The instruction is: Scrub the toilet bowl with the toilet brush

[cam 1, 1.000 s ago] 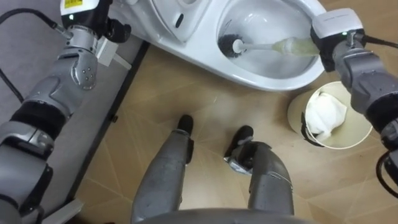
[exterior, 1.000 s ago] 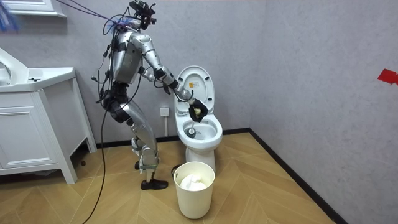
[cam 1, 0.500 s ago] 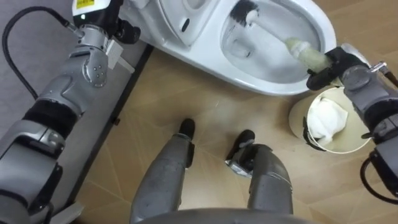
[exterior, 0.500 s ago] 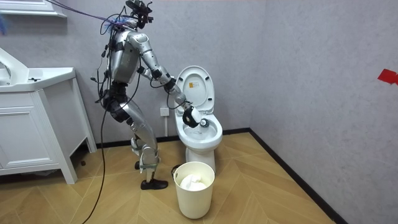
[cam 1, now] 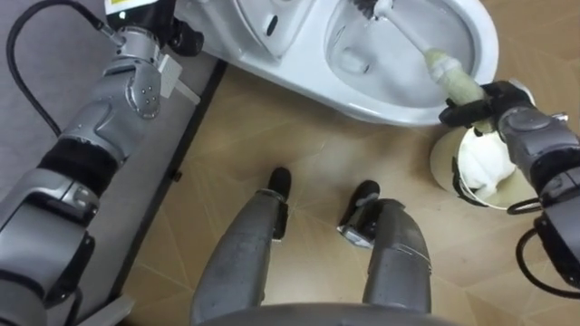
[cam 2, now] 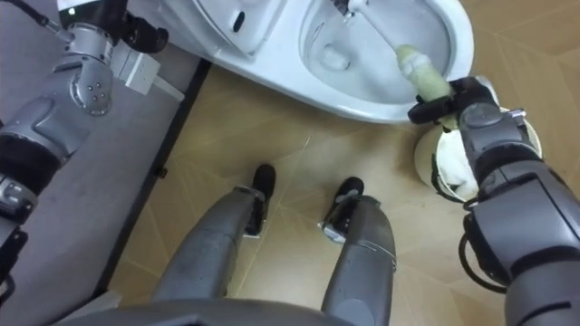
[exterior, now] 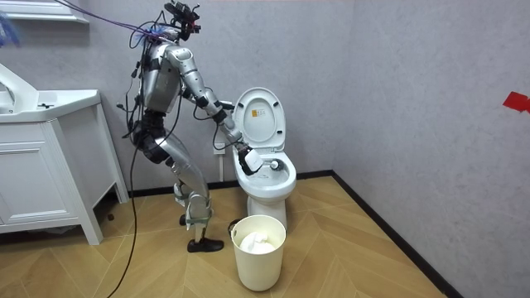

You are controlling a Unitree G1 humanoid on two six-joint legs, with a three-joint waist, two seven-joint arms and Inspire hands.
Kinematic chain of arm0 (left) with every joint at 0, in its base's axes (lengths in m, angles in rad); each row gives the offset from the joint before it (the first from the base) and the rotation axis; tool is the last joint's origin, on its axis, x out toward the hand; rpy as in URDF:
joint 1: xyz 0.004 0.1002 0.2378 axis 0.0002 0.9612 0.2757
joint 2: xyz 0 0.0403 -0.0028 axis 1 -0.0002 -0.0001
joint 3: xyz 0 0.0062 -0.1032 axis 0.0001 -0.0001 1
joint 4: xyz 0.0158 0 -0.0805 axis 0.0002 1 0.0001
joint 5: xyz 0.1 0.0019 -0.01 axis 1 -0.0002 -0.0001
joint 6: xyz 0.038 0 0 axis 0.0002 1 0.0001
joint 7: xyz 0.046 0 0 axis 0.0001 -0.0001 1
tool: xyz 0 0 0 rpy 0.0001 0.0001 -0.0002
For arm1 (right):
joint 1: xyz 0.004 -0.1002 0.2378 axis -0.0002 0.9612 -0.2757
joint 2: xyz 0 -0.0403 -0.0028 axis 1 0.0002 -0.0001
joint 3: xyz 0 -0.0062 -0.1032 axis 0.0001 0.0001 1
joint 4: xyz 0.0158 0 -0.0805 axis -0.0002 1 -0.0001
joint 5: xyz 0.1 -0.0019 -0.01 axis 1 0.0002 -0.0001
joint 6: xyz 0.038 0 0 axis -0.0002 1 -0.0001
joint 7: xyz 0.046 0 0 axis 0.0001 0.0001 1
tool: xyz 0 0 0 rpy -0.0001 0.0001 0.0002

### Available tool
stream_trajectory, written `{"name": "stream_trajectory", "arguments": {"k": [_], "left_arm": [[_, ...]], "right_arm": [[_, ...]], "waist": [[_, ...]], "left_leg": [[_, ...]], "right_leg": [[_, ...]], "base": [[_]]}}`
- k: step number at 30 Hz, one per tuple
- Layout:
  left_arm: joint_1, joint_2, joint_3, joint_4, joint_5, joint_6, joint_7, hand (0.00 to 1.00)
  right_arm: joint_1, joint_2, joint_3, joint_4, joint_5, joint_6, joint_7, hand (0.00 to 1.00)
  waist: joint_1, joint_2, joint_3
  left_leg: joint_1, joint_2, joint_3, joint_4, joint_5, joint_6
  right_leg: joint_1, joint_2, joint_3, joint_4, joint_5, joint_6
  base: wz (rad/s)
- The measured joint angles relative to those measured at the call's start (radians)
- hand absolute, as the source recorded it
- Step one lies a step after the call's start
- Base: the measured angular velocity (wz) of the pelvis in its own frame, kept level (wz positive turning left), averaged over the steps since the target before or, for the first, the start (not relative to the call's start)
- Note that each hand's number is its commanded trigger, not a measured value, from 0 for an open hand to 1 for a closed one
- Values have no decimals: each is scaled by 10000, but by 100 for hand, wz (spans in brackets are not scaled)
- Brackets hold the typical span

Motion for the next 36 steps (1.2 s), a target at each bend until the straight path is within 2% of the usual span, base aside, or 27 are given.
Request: {"name": "stream_trajectory", "arguments": {"k": [2,6,7,9,13,15,19,23,29,36], "left_arm": [[31,2,5,64,38,3,-12,0],[-11,2,5,127,84,2,-249,0],[-26,1,-7,159,59,-4,-285,0],[-68,-4,-27,187,-7,-8,-485,0],[-230,-27,-237,355,8,-115,-694,0],[-217,0,-237,354,31,-139,-770,0],[-83,66,-238,332,32,-308,-780,0],[-67,56,-249,216,33,-523,-775,0],[-53,7,-255,255,39,-804,-753,0],[-73,7,-239,351,14,-892,-587,0]], "right_arm": [[-3,-14,-97,-9,-894,-25,-37,100],[-392,-130,-57,3,-4317,-173,-291,100],[-470,-129,-25,-2,-4768,-200,-335,100],[-789,-122,435,-75,-6487,-250,-399,100],[-925,-306,1394,-310,-8379,-183,-440,100],[-929,-453,1830,-540,-9132,-112,-424,100],[-861,-550,2297,-740,-9860,39,-401,100],[-244,-673,2983,-1111,-10904,85,-154,100],[-87,-953,3022,-1349,-11043,78,-60,100],[176,-987,2967,-1796,-11773,74,-207,100]], "waist": [[-21,10,-5],[155,49,-6],[164,50,-5],[324,86,-5],[739,83,6],[821,77,11],[903,69,16],[960,64,16],[1031,59,12],[1025,71,6]], "left_leg": [[18,2,86,-3,-24,81],[67,29,176,34,-41,107],[90,28,193,23,-41,107],[176,40,243,-51,-35,92],[313,192,289,-226,-46,60],[489,226,289,-386,-56,39],[578,351,192,-460,-46,-103],[659,364,-68,-704,17,-190],[723,366,-79,-763,16,-180],[771,509,-75,-750,-10,-176]], "right_leg": [[-5,-21,15,-1,-2,-7],[-9,31,118,-20,21,-14],[-8,29,132,-17,22,-15],[16,55,173,-36,44,9],[121,281,235,-309,162,-18],[262,339,240,-425,171,-42],[433,494,124,-651,179,-77],[665,531,-170,-901,166,-110],[753,513,-228,-908,173,-197],[958,701,-280,-1233,276,-138]], "base": [[-7],[-8],[-10],[-8],[-13],[-9],[1],[13],[5],[-3]]}}
